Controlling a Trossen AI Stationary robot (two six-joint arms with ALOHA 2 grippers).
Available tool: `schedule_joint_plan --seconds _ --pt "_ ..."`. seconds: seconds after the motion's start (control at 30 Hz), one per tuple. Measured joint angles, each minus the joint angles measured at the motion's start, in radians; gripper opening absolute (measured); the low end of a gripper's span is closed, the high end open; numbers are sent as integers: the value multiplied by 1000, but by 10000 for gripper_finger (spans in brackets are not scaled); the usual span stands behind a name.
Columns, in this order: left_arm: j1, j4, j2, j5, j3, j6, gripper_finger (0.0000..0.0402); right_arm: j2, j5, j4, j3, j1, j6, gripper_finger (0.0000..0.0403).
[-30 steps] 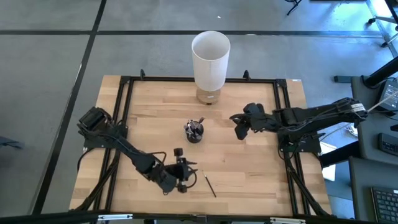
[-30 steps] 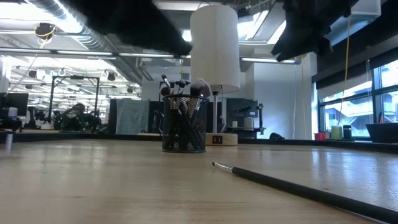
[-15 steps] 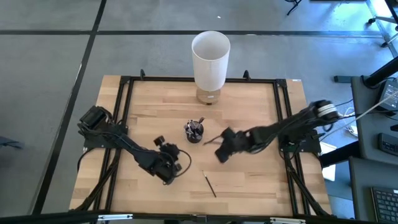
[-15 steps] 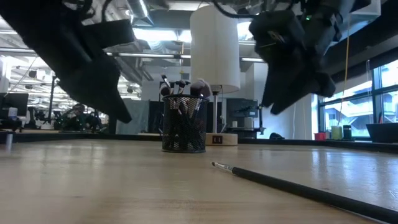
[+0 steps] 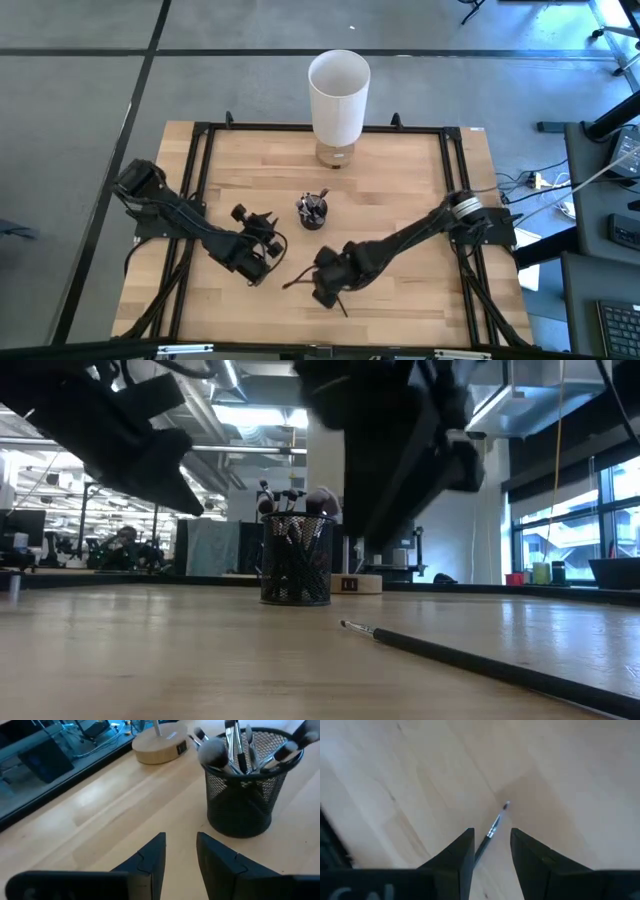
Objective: Put items in baskets/containers
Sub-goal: Put the black liner brush into the black pen holder
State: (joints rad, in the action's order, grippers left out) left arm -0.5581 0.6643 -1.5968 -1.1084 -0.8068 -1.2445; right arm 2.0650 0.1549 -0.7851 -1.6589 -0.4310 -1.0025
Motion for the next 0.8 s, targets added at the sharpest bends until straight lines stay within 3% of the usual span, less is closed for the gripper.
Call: schedule_joint_plan --seconds 0.33,0.63,0.8 --pt "-73 -4 13 53 53 -67 104 176 -79 -136 -162 -4 86 126" --pt "-130 -13 13 113 53 -147 104 171 -79 -173 -109 -4 89 123" --pt "-166 -13 13 110 53 -186 104 165 -108 -134 -45 -3 91 83"
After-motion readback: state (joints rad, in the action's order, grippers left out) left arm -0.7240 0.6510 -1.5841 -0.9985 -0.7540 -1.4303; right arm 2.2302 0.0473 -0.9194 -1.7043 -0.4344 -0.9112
